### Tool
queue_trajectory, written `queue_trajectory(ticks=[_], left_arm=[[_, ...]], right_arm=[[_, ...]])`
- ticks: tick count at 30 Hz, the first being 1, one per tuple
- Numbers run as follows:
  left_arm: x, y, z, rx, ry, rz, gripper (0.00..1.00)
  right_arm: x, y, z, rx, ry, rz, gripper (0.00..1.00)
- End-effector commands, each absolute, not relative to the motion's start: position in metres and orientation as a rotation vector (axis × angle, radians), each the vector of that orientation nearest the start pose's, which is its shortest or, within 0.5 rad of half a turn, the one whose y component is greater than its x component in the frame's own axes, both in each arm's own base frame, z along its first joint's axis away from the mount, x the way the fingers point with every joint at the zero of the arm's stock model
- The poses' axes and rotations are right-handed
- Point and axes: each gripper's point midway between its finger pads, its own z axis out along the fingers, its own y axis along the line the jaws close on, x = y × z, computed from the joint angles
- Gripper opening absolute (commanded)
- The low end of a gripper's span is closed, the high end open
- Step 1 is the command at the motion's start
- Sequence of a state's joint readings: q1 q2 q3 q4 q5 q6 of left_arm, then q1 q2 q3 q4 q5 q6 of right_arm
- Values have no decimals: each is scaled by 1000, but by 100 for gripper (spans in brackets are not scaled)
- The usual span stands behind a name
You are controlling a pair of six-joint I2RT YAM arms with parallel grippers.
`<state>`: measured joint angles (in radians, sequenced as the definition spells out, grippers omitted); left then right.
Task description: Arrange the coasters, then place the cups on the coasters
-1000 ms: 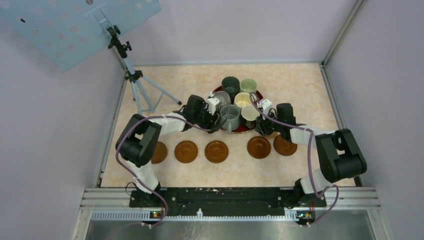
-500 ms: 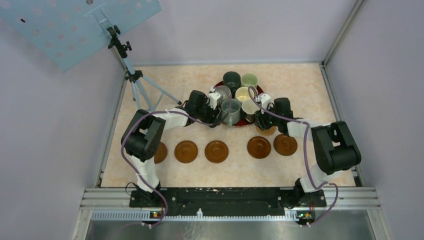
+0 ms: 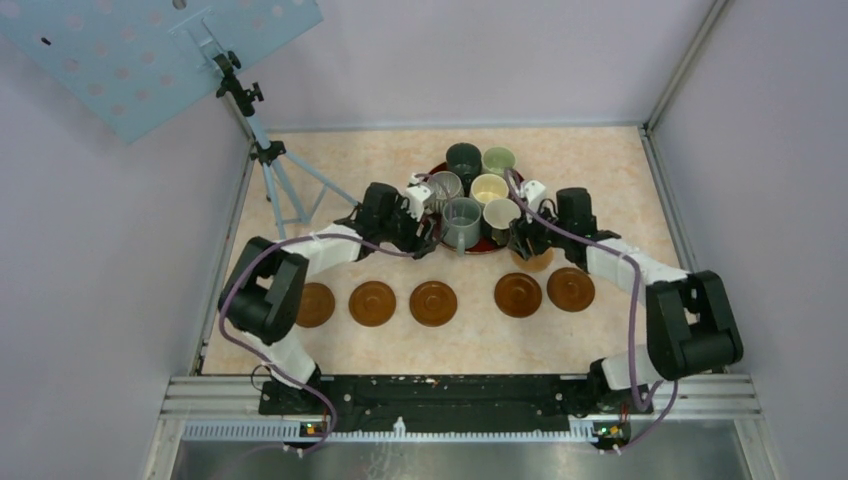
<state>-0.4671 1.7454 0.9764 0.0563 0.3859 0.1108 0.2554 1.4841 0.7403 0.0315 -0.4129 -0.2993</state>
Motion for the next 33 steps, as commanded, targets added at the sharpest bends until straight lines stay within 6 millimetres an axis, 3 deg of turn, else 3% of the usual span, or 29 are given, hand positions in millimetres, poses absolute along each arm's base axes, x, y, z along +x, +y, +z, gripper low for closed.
queue_trajectory(ticks=[1,5,11,21,33], left_arm=[[351,-243,109,841,2006,-645,75],[334,-232,116,842,2007,-649,77],[317,-222,126,838,2017,-651,79],[321,-212,133,811,2029,-620,80],[331,-203,136,774,2046,-602,80]], right_arm=[[326,158,110,-935,1984,465,59],[290,155,102,-1067,2009,510,59],[264,141,76,-1185,2084,460,59],[256,143,39,-1375,2096,374,56],[257,174,18,-1484,2072,352,55]])
